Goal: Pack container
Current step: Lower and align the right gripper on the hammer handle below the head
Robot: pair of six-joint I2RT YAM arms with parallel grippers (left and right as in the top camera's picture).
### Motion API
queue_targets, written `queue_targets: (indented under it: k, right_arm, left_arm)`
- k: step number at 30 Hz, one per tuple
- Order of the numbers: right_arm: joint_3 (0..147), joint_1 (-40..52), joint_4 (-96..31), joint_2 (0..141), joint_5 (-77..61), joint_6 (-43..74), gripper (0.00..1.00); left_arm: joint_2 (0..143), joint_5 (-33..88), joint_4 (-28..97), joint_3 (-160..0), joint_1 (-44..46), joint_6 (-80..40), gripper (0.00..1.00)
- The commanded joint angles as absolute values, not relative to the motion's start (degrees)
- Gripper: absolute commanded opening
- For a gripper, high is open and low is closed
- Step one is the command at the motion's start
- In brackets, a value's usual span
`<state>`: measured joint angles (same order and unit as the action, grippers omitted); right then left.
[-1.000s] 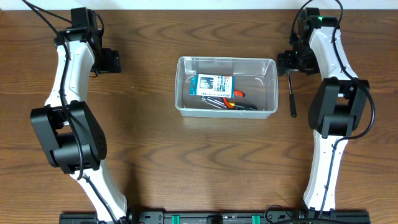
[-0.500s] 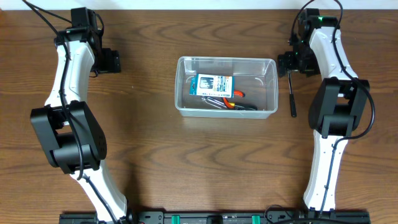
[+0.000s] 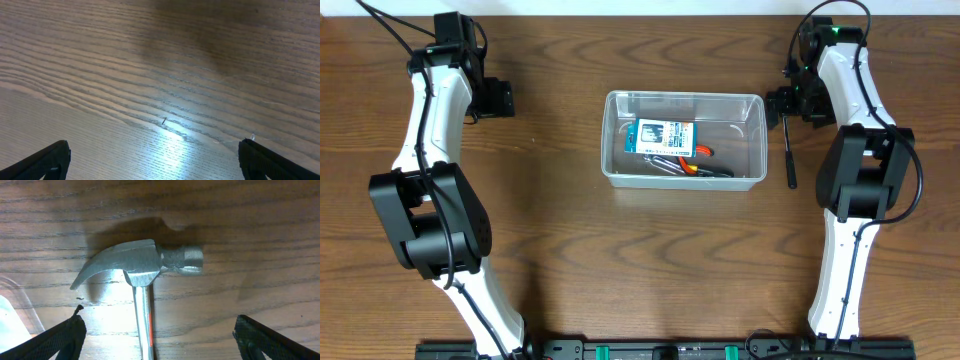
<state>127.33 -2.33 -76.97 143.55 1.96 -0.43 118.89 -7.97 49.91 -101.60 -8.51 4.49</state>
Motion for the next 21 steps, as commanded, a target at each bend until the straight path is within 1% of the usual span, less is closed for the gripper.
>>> queue_targets:
  k: [1,4,9,21]
  right_arm:
    - [127.0,-2.2,-77.1,143.6,1.7,0.4,0.96]
    - [127.0,-2.2,-77.0,143.6,1.7,0.4,0.95]
    - [127.0,-2.2,-76.9,143.6,1.7,0.4,0.89]
    - [127.0,-2.2,-76.1,143.6,1.7,0.2,0.92]
  left_arm:
    - [119.9,-8.8,50.1,-101.4,-8.6,4.4,0.98]
    - [119.9,-8.8,50.1,-101.4,-8.6,4.4,0.98]
    - [119.9,-8.8,50.1,-101.4,-8.6,4.4,0.98]
    - [119.9,-8.8,50.1,-101.4,-8.6,4.4,0.98]
